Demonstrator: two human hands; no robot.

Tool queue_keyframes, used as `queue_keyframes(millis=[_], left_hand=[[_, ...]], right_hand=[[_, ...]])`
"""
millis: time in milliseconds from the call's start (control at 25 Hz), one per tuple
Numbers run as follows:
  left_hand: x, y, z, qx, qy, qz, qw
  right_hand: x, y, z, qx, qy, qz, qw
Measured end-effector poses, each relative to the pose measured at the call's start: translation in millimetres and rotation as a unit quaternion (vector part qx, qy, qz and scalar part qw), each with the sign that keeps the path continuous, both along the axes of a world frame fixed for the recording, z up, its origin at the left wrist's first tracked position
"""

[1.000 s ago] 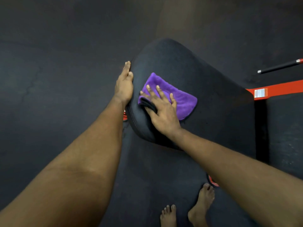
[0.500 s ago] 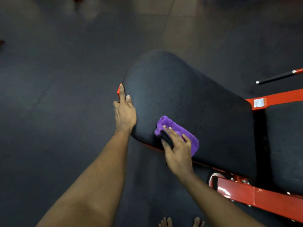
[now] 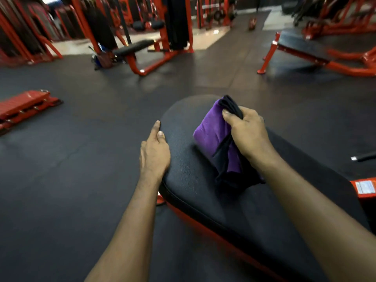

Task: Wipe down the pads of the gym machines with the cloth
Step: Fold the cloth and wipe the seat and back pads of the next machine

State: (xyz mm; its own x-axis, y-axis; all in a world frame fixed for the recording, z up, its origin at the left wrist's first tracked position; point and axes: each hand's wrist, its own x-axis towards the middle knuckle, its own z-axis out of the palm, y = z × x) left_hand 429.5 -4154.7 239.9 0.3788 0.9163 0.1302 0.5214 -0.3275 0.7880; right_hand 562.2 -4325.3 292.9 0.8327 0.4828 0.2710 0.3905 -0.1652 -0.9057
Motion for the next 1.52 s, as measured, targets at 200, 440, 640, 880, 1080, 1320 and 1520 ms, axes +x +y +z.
queue_keyframes(millis=[200,440,640,880,1080,1320,1520], left_hand=[[-5,-4,-2,0.025,-0.025,-0.034,0.999],[-7,-15,4,0.041,0.008,0.006,0.999],[-6,-5,0,0.045,-0.01,0.008,0.999],[2,-3,-3,0.123,0.011,0.011,0.992],[7,-1,-5,0.156,0.031,0.004,0.987],[2,-7,-1,0.139,0.031,0.008,0.99],[-5,-10,2,0.108,0.024,-0.016,0.994]], right_hand=[[17,9,0,0.045,-0.06,-0.041,0.996],[21,-27,48,0.011,-0.055,-0.091,0.994],[-46,-28,-33,-0.233,-0.149,0.142,0.95],[-35,-38,-69,-0.316,-0.232,0.201,0.898],[-59,-26,-109,-0.223,-0.21,0.153,0.94],[-80,-48,-117,-0.165,-0.132,0.095,0.973],[-54,-45,-93,-0.201,0.05,-0.028,0.978]])
